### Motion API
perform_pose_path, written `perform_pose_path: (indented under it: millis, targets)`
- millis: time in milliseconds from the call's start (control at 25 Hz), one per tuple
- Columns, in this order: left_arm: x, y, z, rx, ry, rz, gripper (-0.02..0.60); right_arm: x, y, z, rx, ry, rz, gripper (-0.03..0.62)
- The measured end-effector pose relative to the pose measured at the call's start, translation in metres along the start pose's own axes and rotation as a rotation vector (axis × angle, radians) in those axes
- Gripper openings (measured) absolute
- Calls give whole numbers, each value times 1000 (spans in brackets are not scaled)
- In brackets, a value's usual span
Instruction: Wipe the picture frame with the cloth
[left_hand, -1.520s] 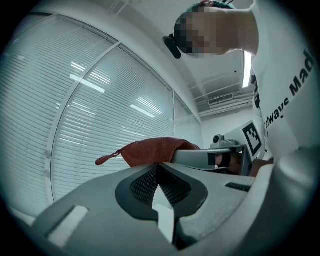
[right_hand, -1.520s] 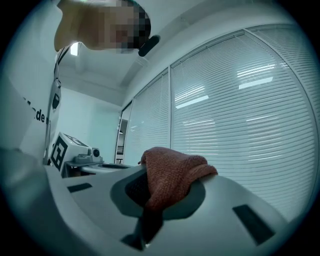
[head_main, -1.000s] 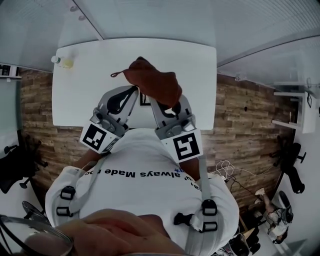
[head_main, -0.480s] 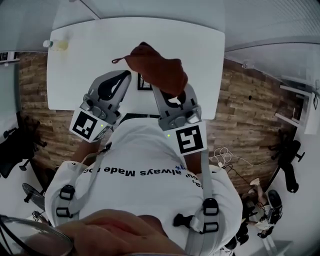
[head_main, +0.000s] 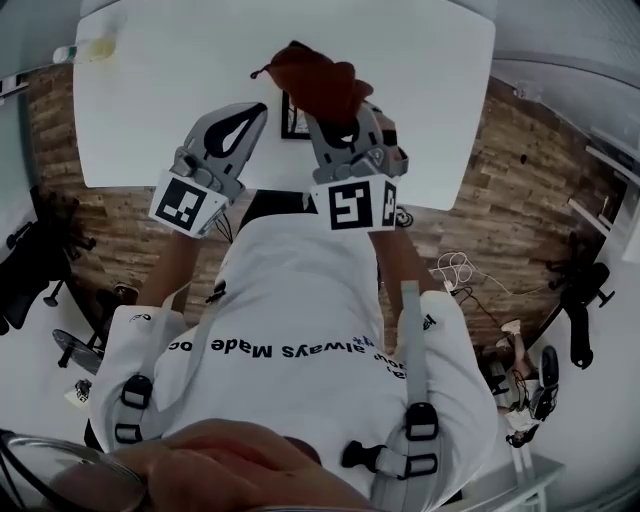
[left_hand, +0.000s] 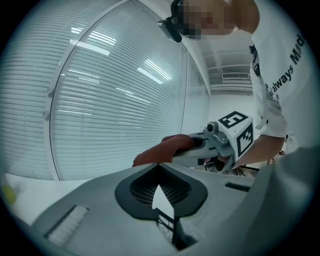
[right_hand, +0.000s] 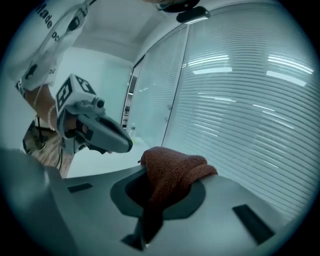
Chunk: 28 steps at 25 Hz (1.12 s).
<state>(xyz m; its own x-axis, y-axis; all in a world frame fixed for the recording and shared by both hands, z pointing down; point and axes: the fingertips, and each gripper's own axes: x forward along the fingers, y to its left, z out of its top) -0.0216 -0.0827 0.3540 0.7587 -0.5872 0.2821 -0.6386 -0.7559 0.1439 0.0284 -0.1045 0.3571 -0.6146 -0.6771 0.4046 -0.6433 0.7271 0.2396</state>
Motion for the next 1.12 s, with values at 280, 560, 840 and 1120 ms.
perform_pose_path:
  millis: [280,560,840,1120]
  targets:
    - [8,9,-75,-82,119,19,2,82,60,-128,-191,260,169,21]
    - [23,21,-135,-102,186,24,2,129,94,-218,-348,415,263,20]
    - [36,39,-165,-37,196,1,2,126,100,-218,-340,422,272,20]
    - [60,54,-175,7,245,-35,2,113,109,-222,-319,438,311,20]
